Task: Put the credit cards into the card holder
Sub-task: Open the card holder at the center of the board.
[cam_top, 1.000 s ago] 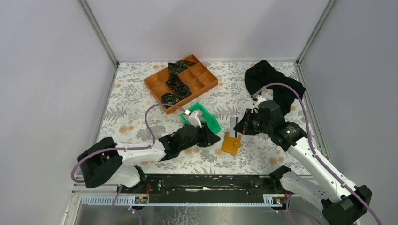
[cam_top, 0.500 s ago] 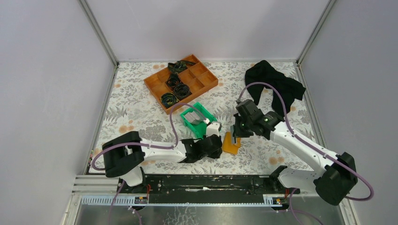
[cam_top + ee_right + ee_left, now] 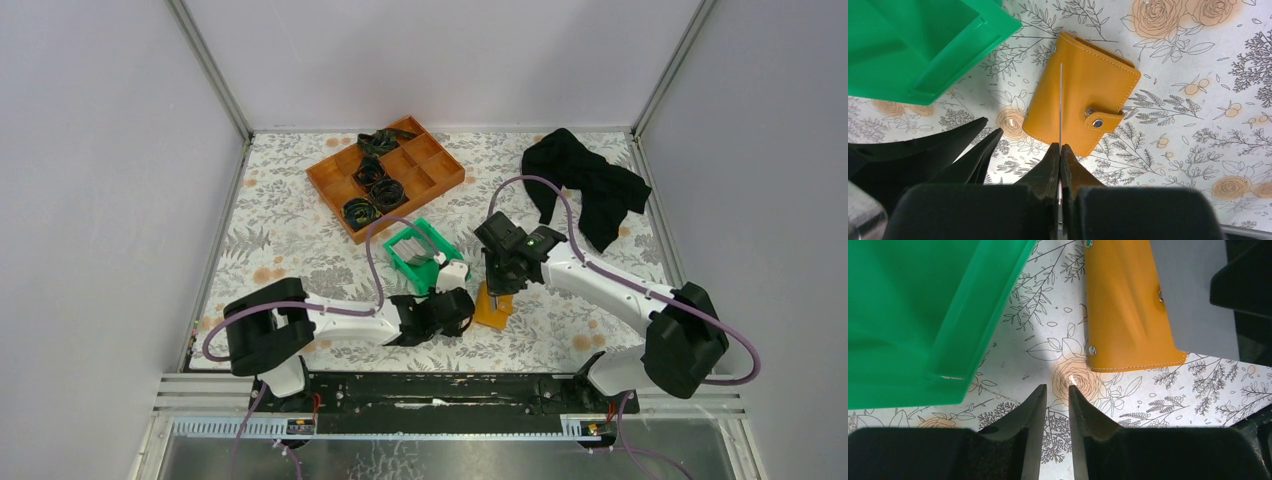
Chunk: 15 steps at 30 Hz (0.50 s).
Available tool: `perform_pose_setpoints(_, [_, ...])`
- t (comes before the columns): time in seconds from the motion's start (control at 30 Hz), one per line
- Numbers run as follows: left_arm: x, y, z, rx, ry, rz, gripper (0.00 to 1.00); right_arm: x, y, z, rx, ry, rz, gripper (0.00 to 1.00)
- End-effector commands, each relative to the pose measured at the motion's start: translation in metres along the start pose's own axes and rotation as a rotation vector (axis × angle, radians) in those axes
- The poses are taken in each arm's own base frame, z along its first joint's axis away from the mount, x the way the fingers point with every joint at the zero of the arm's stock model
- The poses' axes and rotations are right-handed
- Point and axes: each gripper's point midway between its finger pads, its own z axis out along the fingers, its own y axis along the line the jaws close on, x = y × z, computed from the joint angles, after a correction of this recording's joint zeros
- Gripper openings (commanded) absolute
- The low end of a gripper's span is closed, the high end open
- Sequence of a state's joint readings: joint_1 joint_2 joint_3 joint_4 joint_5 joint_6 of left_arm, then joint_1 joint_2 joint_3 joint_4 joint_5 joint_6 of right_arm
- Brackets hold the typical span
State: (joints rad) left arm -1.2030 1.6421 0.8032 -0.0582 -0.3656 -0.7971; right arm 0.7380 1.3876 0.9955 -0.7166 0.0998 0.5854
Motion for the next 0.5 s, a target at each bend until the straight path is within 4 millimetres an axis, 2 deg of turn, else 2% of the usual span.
perform_pose_setpoints(0.0, [-0.017, 0.0, 0.0, -0.035, -0.044, 0.046, 0.3, -0.008, -0.001, -0.008, 0.059, -0.029, 0.014, 0.0])
perform_pose_setpoints(0.23, [-0.019, 0.0, 0.005, -0.047, -0.041, 0.061, 0.33, 0.003, -0.006, -0.004, 0.118, -0.018, 0.013, 0.0])
perform_pose_setpoints(0.47, [-0.017, 0.005, 0.011, -0.064, -0.025, 0.067, 0.33, 0.012, -0.004, 0.003, 0.143, -0.008, 0.01, 0.0])
